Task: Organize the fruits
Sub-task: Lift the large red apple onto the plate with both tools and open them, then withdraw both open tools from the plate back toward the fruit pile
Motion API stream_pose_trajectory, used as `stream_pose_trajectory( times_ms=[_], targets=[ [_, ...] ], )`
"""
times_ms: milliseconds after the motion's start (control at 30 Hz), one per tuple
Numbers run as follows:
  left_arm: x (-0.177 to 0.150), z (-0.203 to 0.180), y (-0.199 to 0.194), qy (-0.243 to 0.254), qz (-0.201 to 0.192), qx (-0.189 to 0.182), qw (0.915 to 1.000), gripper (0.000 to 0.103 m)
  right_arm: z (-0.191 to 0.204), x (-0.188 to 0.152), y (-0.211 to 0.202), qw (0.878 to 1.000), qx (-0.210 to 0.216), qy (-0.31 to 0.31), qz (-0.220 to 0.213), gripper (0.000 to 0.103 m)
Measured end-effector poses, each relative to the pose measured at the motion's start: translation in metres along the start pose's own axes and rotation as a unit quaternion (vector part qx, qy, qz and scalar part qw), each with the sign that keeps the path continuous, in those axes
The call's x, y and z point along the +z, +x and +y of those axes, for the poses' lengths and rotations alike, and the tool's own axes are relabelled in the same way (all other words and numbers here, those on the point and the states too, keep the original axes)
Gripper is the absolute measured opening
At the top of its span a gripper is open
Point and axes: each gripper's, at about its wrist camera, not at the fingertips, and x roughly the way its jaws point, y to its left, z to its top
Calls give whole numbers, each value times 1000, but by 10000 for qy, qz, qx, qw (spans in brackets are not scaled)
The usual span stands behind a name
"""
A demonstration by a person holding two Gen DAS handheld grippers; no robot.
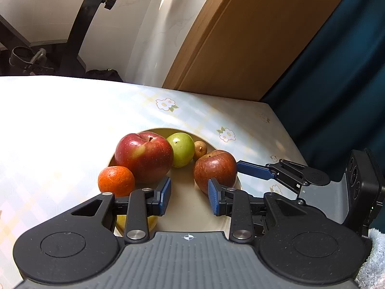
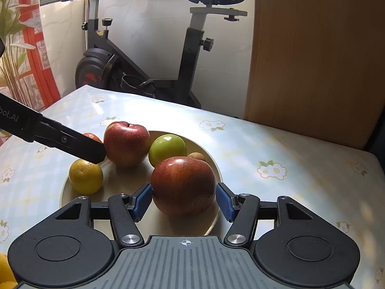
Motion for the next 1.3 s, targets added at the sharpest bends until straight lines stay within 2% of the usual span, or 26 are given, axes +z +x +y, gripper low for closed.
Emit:
stream_pose_trajectory(
  times_ms=[333, 533, 733, 1000, 1100, 1300],
  targets=[
    [-13, 1, -32, 127, -140, 216, 9996, 35, 6, -4, -5, 9996, -285, 39, 42, 57],
    [-22, 2, -50, 143, -223, 472, 9985, 35, 11, -9, -19, 9996, -225, 177, -39, 57],
    [-34, 2, -72, 167, -380, 804, 9959, 35, 16, -20, -41, 9981, -108, 506, -322, 56],
    [-63, -7, -105, 265, -754, 1267, 9887, 36, 29, -58, -73, 9914, -99, 1003, -829, 56],
    [-75, -10, -117, 207, -931, 1378, 9859, 36, 37, -76, -82, 9900, -332, 941, -997, 56],
    [-99, -10, -128, -183, -1210, 1444, 9819, 36, 47, -111, -92, 9878, -356, 777, -1298, 56]
  ],
)
